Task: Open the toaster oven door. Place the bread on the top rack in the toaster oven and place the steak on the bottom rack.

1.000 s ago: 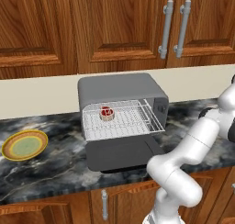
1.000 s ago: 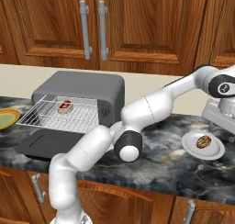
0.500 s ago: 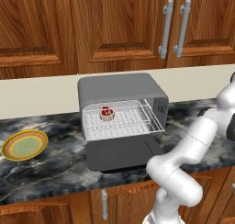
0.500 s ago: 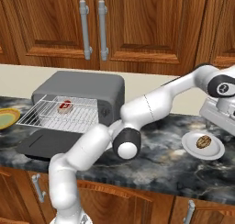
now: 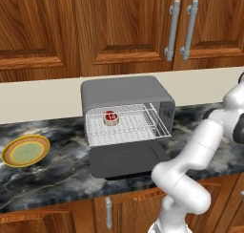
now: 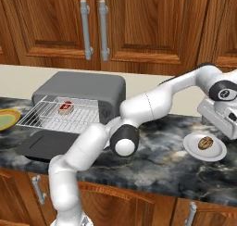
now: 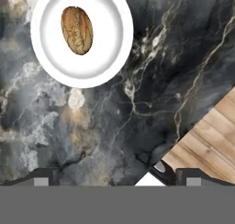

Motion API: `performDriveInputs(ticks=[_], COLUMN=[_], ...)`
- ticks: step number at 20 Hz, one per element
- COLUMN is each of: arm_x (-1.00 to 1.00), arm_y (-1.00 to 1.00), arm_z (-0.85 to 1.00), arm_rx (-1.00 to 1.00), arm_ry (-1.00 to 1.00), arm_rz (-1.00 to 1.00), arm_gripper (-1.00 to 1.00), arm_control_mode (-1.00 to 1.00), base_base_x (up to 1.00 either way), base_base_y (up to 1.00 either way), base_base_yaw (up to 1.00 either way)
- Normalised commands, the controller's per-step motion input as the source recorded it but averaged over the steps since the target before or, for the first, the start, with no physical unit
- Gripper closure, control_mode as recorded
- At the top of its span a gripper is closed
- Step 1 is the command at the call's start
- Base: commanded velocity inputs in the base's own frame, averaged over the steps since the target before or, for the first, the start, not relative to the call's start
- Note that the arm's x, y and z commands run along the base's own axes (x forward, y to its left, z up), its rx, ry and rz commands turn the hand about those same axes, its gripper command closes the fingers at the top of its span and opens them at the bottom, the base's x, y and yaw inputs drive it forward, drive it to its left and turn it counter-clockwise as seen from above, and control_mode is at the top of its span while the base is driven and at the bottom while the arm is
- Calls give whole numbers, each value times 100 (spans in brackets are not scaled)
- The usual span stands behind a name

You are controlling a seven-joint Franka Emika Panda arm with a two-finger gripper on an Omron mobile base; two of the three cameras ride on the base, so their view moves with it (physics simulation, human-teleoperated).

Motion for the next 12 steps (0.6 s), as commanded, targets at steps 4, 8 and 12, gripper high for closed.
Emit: performDriveInputs(ticks=[4,8,12], arm_x=[-10,-29,-6], arm_y=[56,42,54], arm_z=[-61,-72,-56], arm_rx=[-49,-57,-60], arm_ry=[-62,-39,-7], arm_rz=[0,0,0], arm_gripper=[-100,-100,-100], arm_control_mode=[-100,-100,-100], base_base_x=[0,0,0], base_base_y=[0,0,0], base_base_yaw=[0,0,0])
